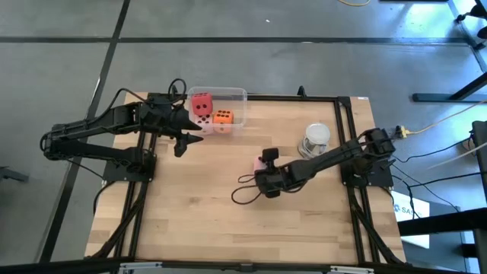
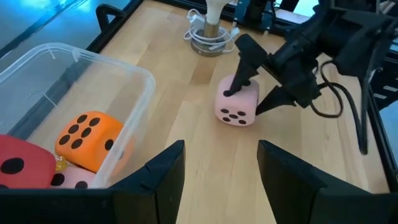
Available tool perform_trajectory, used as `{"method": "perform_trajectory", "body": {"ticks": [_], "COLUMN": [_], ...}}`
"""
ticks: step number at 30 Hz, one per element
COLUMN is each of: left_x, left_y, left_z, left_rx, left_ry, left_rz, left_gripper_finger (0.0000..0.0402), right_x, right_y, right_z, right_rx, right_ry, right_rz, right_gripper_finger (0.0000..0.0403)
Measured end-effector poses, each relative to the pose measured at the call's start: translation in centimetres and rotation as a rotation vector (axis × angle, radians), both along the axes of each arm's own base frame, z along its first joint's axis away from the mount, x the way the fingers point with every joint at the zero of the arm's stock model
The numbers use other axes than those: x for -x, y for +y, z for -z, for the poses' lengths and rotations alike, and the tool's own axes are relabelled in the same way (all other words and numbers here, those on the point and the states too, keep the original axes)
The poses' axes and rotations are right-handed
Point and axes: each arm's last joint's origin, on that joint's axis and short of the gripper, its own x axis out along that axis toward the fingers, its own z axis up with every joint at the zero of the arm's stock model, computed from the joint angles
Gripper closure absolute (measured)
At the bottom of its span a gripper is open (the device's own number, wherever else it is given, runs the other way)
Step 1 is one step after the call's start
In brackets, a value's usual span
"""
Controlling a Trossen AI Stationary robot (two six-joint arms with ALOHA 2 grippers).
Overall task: Pick & Place Dice
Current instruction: Put the large pink dice into the transparent bin
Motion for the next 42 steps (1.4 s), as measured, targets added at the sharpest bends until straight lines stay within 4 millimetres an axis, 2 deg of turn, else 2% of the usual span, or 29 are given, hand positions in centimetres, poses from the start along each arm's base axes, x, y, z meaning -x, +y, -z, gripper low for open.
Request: {"method": "perform_trajectory", "body": {"ticks": [4, 9, 20, 26, 36, 42], "left_x": [0.0, 0.1, 0.1, 0.1, 0.1, 0.1], "left_y": [0.0, 0.0, 0.0, 0.0, 0.0, 0.0], "left_z": [0.1, 0.2, 0.2, 0.2, 0.1, 0.1], "left_rx": [0.000, 0.002, 0.002, 0.000, -0.036, -0.051], "left_ry": [0.009, 0.019, 0.019, 0.019, 0.024, 0.024], "left_rz": [0.001, 0.002, 0.002, 0.003, 0.024, 0.032], "left_gripper_finger": [0.0213, 0.0213, 0.0213, 0.0213, 0.0213, 0.0213], "right_x": [-0.2, -0.3, -0.4, -1.5, -2.4, -3.1], "right_y": [0.2, 0.2, 0.5, 0.9, 1.3, 1.5], "right_z": [0.8, 0.8, 0.4, -1.3, -4.5, -7.6], "right_rx": [0.036, 0.046, 0.040, -0.001, -0.067, -0.101], "right_ry": [0.001, -0.013, -0.008, 0.006, -0.013, -0.071], "right_rz": [0.004, 0.008, 0.009, 0.025, 0.162, 0.259], "right_gripper_finger": [0.0053, 0.0120, 0.0124, 0.0146, 0.0175, 0.0189]}}
